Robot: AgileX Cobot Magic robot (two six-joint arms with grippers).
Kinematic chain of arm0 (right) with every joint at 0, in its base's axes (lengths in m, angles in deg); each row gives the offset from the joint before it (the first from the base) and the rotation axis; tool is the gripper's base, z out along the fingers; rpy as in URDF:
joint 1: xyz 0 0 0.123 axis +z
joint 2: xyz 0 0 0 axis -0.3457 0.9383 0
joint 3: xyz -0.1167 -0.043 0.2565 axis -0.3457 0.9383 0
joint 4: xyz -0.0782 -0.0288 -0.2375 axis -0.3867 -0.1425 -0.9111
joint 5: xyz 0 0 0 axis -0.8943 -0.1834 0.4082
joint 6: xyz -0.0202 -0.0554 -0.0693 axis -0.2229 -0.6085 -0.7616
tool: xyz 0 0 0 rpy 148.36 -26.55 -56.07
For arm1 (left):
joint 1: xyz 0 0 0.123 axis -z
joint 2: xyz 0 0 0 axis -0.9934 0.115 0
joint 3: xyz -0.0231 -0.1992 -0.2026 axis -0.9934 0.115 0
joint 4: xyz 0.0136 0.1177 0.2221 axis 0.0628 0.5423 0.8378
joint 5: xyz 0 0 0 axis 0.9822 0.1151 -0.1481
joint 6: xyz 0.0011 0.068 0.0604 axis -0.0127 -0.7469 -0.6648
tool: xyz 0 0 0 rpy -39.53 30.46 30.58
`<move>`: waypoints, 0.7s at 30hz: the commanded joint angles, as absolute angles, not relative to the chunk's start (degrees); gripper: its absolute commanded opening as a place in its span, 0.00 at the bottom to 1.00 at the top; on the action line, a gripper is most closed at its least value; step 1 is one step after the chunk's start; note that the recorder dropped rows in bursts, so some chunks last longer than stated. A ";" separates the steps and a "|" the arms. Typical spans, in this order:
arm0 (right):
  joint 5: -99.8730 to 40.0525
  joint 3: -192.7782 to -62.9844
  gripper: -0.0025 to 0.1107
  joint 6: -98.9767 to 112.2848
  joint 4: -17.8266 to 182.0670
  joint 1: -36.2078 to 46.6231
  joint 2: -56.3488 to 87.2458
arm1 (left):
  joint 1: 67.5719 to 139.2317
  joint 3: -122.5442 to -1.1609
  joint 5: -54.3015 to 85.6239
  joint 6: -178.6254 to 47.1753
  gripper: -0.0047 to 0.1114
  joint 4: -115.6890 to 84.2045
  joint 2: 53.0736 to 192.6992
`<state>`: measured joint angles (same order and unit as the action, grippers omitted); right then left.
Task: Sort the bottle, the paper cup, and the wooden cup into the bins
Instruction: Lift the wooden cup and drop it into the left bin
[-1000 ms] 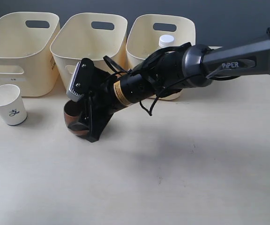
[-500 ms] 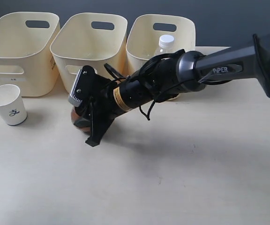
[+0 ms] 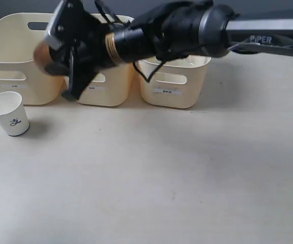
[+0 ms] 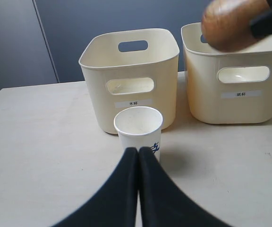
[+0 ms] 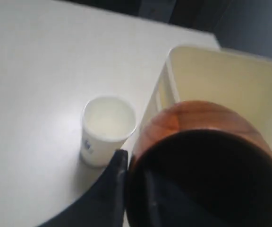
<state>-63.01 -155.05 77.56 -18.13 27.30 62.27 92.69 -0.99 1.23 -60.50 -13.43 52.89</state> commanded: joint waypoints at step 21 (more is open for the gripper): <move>-61.69 -203.04 0.02 88.08 -17.83 27.08 92.78 | 92.72 -1.16 1.99 -60.34 0.04 -13.39 53.07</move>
